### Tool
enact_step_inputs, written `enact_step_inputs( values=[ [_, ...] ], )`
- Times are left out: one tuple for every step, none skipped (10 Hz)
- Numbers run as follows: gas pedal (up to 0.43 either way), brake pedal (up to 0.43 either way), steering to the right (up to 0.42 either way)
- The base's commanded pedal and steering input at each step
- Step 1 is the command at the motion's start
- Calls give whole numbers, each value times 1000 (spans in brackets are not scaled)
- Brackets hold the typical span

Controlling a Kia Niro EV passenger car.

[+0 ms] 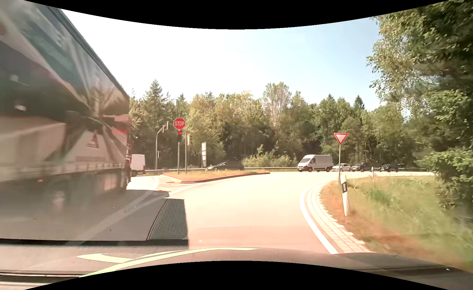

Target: Follow the waypoints while adhering to traffic rules and regulations

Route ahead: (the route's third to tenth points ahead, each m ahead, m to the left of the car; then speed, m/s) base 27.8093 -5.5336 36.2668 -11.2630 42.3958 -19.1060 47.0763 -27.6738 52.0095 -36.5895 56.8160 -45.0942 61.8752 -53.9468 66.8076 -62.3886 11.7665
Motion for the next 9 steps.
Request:
enact_step_inputs(
  values=[
    [0, 201, 79],
    [0, 195, 88],
    [0, 177, 98],
    [0, 67, 108],
    [0, 0, 118],
    [0, 0, 125],
    [0, 0, 136],
    [0, 0, 143],
    [0, 0, 146]
  ],
)
